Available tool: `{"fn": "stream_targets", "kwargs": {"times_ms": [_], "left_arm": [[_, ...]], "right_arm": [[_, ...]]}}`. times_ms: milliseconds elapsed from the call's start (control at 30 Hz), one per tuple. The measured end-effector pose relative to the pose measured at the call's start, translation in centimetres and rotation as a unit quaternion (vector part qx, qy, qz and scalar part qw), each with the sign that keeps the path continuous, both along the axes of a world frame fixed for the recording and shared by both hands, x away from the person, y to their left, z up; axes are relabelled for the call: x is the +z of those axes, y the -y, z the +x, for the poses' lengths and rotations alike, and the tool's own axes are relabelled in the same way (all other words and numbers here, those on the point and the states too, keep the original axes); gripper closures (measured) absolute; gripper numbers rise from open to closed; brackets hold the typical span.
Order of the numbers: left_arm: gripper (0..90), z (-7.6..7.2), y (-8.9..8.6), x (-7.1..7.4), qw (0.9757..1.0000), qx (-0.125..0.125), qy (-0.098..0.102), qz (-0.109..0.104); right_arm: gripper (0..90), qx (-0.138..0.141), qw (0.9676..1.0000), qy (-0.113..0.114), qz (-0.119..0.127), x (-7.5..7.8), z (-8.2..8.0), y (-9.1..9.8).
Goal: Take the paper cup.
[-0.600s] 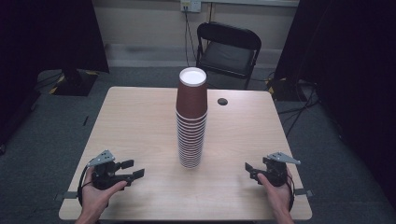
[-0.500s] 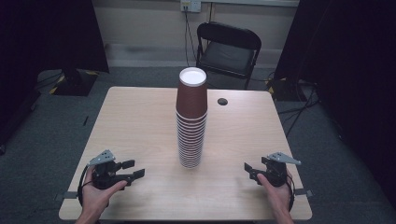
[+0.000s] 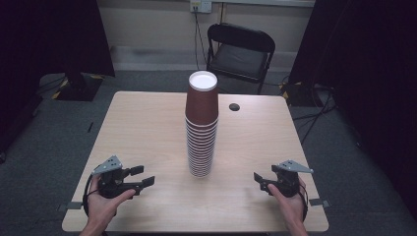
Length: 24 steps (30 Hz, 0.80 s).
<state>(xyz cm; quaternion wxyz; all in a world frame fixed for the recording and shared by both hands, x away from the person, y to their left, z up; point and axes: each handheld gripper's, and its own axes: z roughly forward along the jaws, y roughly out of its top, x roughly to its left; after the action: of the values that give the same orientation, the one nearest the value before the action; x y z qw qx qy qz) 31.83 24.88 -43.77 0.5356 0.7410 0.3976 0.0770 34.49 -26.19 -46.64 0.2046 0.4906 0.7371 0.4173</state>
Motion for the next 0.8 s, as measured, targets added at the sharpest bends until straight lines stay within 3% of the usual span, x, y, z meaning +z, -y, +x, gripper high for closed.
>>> {"fn": "stream_targets", "kwargs": {"times_ms": [233, 300, 433, 500, 600, 667, 800], "left_arm": [[27.8, -0.1, 1.1, 1.5, 0.9996, -0.017, 0.023, 0.002], [21.1, 0.0, 1.4, 1.9, 0.9998, -0.001, 0.021, 0.006], [22.9, 0.3, 1.9, 2.5, 0.9997, -0.004, 0.023, 0.006], [16.6, 0.3, 2.0, 2.8, 0.9996, 0.01, 0.024, 0.011], [15.6, 0.6, 2.1, 3.3, 0.9993, 0.024, 0.029, -0.004], [15.5, 1.0, 2.1, 3.6, 0.9994, 0.019, 0.023, -0.017], [19.4, 1.4, 2.2, 3.9, 0.9993, 0.003, 0.036, -0.013]], "right_arm": [[17.6, -0.001, 1.0, -0.002, 0.004, 0.0, -0.1, 0.2], [17.5, 0.001, 1.0, -0.005, 0.004, -0.1, -0.1, 0.1], [17.6, 0.006, 1.0, 0.002, 0.007, -0.1, -0.1, 0.0], [17.6, 0.009, 0.9999, 0.002, 0.006, -0.1, -0.1, -0.1], [17.6, 0.011, 0.9999, 0.0, 0.004, -0.2, -0.1, -0.2], [17.6, 0.014, 0.9999, -0.004, 0.009, -0.3, 0.0, -0.2], [17.6, 0.016, 0.9999, 0.001, 0.003, -0.2, 0.0, -0.3]]}}
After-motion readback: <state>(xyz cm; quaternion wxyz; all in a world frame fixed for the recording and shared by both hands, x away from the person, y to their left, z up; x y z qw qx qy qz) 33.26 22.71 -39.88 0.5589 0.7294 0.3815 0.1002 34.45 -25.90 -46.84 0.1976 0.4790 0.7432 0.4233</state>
